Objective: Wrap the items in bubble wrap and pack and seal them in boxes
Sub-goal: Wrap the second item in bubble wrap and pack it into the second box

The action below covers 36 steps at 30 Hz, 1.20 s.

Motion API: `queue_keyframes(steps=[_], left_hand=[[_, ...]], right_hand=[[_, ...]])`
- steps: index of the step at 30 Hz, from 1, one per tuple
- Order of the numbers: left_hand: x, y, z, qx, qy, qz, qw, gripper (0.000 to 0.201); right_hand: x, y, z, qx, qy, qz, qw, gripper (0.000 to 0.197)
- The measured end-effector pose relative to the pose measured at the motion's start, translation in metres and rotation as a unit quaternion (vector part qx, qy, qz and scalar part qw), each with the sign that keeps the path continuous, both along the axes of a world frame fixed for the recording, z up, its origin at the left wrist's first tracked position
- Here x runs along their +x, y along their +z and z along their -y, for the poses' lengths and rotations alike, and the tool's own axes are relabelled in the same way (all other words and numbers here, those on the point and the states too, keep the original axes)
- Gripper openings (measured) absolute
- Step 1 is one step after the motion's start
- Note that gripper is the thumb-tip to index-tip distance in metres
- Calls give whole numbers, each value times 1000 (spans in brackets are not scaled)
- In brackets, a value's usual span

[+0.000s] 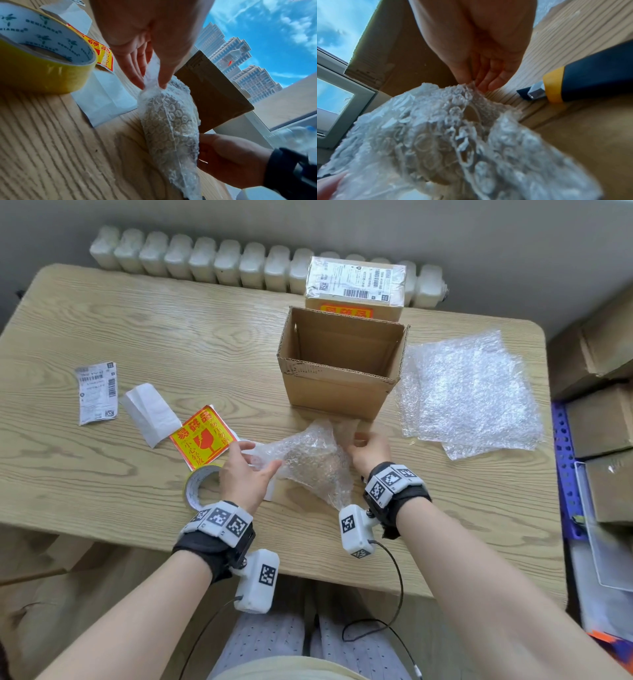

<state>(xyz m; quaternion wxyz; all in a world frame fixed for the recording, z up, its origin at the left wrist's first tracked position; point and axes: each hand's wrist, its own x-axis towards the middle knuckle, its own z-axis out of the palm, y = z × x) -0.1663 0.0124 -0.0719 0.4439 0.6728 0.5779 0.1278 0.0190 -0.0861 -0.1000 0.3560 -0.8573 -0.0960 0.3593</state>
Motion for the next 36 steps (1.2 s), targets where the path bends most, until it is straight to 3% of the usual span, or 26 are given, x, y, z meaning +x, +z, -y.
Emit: queue_keyframes(steps=[4, 7, 10, 12, 15, 17, 22, 27, 32, 36], left_hand=[[0, -4, -5, -42, 65, 40, 996, 24], [-1, -5, -2, -62, 42, 75, 994, 13], [0, -2, 3, -67, 4, 81, 994, 17], [1, -4, 5, -122, -7, 88, 989, 27], [2, -9, 11, -188, -10, 108, 976, 55], [4, -10, 16, -180, -36, 120, 976, 68], [3, -12, 14, -133, -82, 126, 980, 50], [-12, 1, 1, -112, -86, 156, 978, 60], [-15, 40, -27, -79, -94, 214, 969, 51], [-8, 79, -50, -38, -132, 268, 954, 44]], right_hand=[[-12, 11, 5, 82, 23, -21, 996, 20], [-24, 19, 11, 106, 41, -46, 992, 17], [-34, 25, 16, 117, 50, -67, 990, 31], [-37, 27, 18, 130, 46, -82, 987, 41], [-43, 26, 17, 146, 7, -115, 983, 34], [-49, 26, 14, 145, -6, -121, 982, 28], [-59, 30, 16, 128, 2, -119, 985, 46], [-69, 51, 15, 156, -1, -130, 979, 53], [-79, 94, -1, 226, -21, -88, 970, 37], [-80, 132, -13, 284, -27, -62, 957, 37]])
